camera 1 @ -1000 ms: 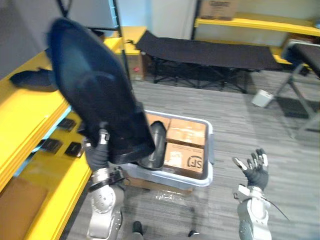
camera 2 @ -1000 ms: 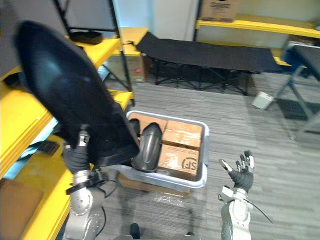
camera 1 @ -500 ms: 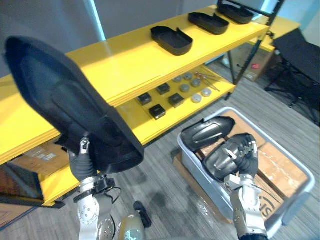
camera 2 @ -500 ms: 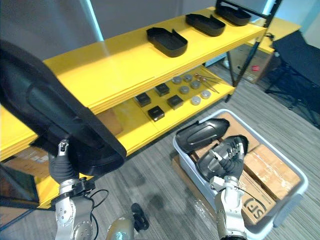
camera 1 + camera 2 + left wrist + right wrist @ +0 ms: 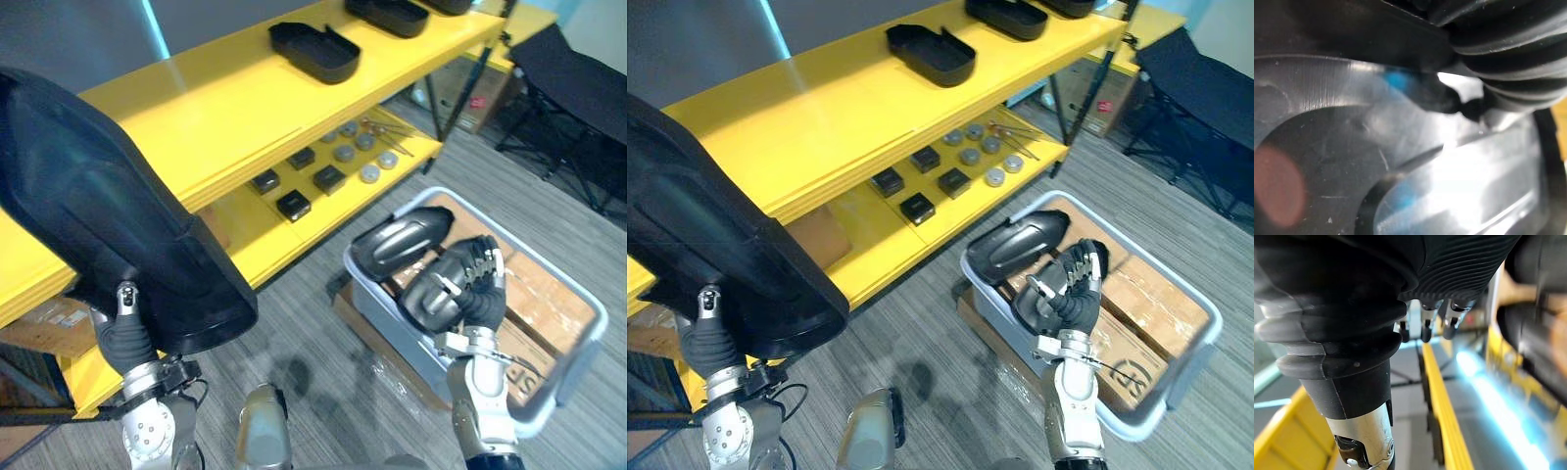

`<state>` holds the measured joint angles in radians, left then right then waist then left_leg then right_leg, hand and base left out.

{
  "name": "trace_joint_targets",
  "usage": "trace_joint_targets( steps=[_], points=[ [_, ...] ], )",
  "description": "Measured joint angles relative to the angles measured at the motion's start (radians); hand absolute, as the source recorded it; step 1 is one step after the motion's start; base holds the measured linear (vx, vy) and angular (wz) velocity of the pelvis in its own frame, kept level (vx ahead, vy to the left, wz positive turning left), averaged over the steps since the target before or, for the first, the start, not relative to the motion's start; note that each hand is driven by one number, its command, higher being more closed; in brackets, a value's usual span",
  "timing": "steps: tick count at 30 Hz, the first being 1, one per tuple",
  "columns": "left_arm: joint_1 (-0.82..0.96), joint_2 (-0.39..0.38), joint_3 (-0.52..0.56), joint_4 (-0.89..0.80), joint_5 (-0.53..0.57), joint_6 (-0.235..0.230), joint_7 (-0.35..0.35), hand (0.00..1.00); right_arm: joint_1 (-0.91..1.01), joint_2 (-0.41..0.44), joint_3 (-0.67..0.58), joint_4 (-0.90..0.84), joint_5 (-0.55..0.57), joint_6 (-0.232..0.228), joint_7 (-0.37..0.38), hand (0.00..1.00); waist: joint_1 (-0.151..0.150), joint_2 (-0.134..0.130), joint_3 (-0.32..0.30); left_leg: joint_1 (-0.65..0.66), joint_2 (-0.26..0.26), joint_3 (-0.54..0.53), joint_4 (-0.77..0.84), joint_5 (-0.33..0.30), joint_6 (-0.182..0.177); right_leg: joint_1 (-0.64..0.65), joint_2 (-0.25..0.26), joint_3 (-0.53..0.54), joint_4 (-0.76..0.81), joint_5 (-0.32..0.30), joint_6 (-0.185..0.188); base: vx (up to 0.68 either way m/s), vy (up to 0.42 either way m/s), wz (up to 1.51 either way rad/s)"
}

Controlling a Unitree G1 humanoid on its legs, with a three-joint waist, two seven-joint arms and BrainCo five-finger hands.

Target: Walk over and take plastic housings, then place them on the shelf

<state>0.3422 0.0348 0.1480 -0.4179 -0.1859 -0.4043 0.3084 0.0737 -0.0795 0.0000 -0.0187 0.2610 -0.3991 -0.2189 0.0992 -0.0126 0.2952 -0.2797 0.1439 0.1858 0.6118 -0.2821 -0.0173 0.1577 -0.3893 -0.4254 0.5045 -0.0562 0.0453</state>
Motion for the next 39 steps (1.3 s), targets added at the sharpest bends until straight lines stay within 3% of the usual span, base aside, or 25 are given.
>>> trace_joint_targets(
  steps=[1, 2, 3, 5, 8, 10, 12, 13, 14, 15, 16, 19, 23, 28, 33, 37, 39],
  points=[
    [-0.006, 0.011, 0.0, -0.008, 0.034, 0.0, 0.004, 1.0, 0.0, 0.003, 0.0, -0.021, -0.002, -0.017, 0.001, 0.0, -0.007, -0.002, -0.002, 0.021, -0.006, -0.036, -0.04, 0.002, 0.014, -0.044, 0.044, 0.102, 0.064, -0.044, 0.044, 0.25, 0.199, 0.76],
    [-0.016, 0.02, 0.0, -0.009, 0.041, 0.0, 0.005, 1.0, 0.002, 0.003, -0.002, -0.037, -0.002, -0.026, 0.003, 0.0, -0.011, -0.005, -0.004, 0.031, -0.015, -0.05, -0.066, 0.007, 0.025, -0.067, 0.074, 0.134, 0.082, -0.086, 0.058, 0.19, 0.086, 0.85],
    [-0.033, 0.032, 0.001, -0.008, 0.048, 0.003, 0.005, 1.0, 0.001, 0.003, -0.013, -0.064, -0.002, -0.037, 0.008, 0.0, -0.023, -0.025, -0.016, 0.048, -0.031, -0.072, -0.106, 0.022, 0.031, -0.097, 0.114, 0.16, 0.09, -0.129, 0.064, 0.21, 0.049, 0.87],
    [-0.071, 0.043, 0.009, -0.007, 0.058, 0.014, 0.029, 1.0, -0.018, 0.0, -0.051, -0.107, -0.001, -0.074, 0.035, 0.0, -0.029, -0.034, -0.021, 0.123, -0.056, -0.097, -0.195, 0.05, 0.023, -0.149, 0.191, 0.157, 0.028, -0.178, 0.052, 0.34, 0.036, 0.67],
    [-0.122, 0.046, 0.017, 0.004, 0.071, 0.038, 0.043, 1.0, -0.053, -0.012, -0.101, -0.115, 0.006, -0.088, 0.07, 0.0, -0.036, -0.022, -0.039, 0.162, -0.052, -0.122, -0.216, 0.05, 0.022, -0.229, 0.227, 0.175, -0.083, -0.185, 0.035, 0.26, -0.036, 0.34],
    [-0.16, 0.046, 0.02, 0.032, 0.069, 0.047, 0.044, 1.0, -0.072, -0.028, -0.12, -0.114, 0.03, -0.085, 0.088, 0.0, -0.04, -0.018, -0.045, 0.178, -0.041, -0.134, -0.218, 0.047, 0.016, -0.278, 0.236, 0.243, -0.145, -0.172, 0.043, 0.27, -0.13, 0.4],
    [-0.164, 0.048, 0.027, 0.048, 0.071, 0.064, 0.048, 1.0, -0.086, -0.029, -0.128, -0.114, 0.046, -0.084, 0.098, 0.0, -0.053, -0.019, -0.048, 0.198, -0.032, -0.155, -0.213, 0.027, -0.019, -0.287, 0.242, 0.318, -0.233, -0.096, 0.038, 0.24, -0.248, 0.36],
    [-0.164, 0.058, 0.026, 0.055, 0.072, 0.079, 0.056, 1.0, -0.083, -0.029, -0.13, -0.115, 0.069, -0.081, 0.116, 0.0, -0.061, -0.032, -0.056, 0.202, -0.034, -0.179, -0.198, 0.004, -0.054, -0.274, 0.254, 0.372, -0.267, -0.025, 0.016, 0.16, -0.24, 0.4],
    [-0.164, 0.068, 0.026, 0.059, 0.074, 0.083, 0.06, 1.0, -0.076, -0.029, -0.13, -0.116, 0.081, -0.077, 0.127, 0.0, -0.064, -0.046, -0.064, 0.2, -0.042, -0.189, -0.194, -0.007, -0.071, -0.263, 0.253, 0.385, -0.275, 0.029, 0.055, 0.2, -0.375, 0.47],
    [-0.16, 0.052, 0.015, 0.083, 0.075, 0.084, 0.06, 1.0, -0.073, -0.043, -0.144, -0.114, 0.104, -0.06, 0.151, 0.0, -0.062, -0.013, -0.077, 0.188, -0.013, -0.22, -0.185, -0.025, -0.092, -0.253, 0.279, 0.368, -0.277, 0.013, 0.083, 0.11, -0.232, 0.44],
    [-0.146, 0.039, 0.0, 0.086, 0.075, 0.089, 0.058, 1.0, -0.072, -0.052, -0.158, -0.115, 0.131, -0.051, 0.169, 0.0, -0.065, 0.013, -0.09, 0.186, 0.012, -0.244, -0.205, -0.018, -0.105, -0.24, 0.304, 0.344, -0.294, 0.008, 0.072, 0.15, -0.283, 0.37],
    [-0.154, 0.033, -0.018, 0.082, 0.081, 0.089, 0.04, 1.0, -0.071, -0.087, -0.197, -0.125, 0.159, -0.012, 0.204, 0.0, -0.078, 0.044, -0.107, 0.217, 0.035, -0.272, -0.3, 0.04, -0.149, -0.214, 0.318, 0.286, -0.294, -0.011, 0.04, 0.13, -0.231, 0.55],
    [-0.207, 0.04, -0.036, 0.07, 0.087, 0.083, 0.015, 1.0, -0.036, -0.089, -0.238, -0.25, 0.143, 0.008, 0.209, 0.0, -0.102, 0.041, -0.105, 0.227, 0.038, -0.171, -0.398, 0.15, -0.139, -0.177, 0.285, 0.192, -0.295, -0.033, 0.018, 0.01, -0.099, 0.8],
    [-0.274, 0.084, -0.073, 0.049, 0.093, 0.095, 0.01, 1.0, -0.063, -0.106, -0.248, -0.287, 0.139, 0.016, 0.194, 0.0, -0.104, 0.037, -0.103, 0.229, 0.04, -0.123, -0.474, 0.194, -0.14, -0.197, 0.284, 0.189, -0.297, -0.036, 0.019, -0.08, -0.02, 0.17],
    [-0.374, 0.154, -0.095, 0.083, 0.125, 0.255, -0.016, 1.0, -0.037, -0.101, -0.206, -0.317, 0.139, 0.05, 0.196, 0.0, -0.13, 0.041, -0.102, 0.27, 0.032, -0.041, -0.491, 0.194, -0.138, -0.216, 0.284, 0.267, -0.296, -0.022, 0.035, -0.04, 0.035, -0.42],
    [-0.557, 0.194, -0.113, 0.34, 0.103, 0.381, -0.01, 1.0, -0.038, -0.101, -0.15, -0.319, 0.136, 0.059, 0.225, 0.0, -0.174, 0.052, -0.095, 0.309, 0.019, 0.015, -0.5, 0.198, -0.136, -0.229, 0.277, 0.321, -0.291, -0.008, 0.043, 0.02, 0.053, -0.36],
    [-0.64, 0.214, -0.111, 0.501, 0.071, 0.413, 0.018, 1.0, -0.038, -0.103, -0.141, -0.32, 0.134, 0.071, 0.248, 0.0, -0.19, 0.061, -0.09, 0.321, 0.016, 0.04, -0.501, 0.198, -0.135, -0.234, 0.278, 0.346, -0.29, -0.005, 0.047, 0.01, 0.045, -0.37]
  ],
)
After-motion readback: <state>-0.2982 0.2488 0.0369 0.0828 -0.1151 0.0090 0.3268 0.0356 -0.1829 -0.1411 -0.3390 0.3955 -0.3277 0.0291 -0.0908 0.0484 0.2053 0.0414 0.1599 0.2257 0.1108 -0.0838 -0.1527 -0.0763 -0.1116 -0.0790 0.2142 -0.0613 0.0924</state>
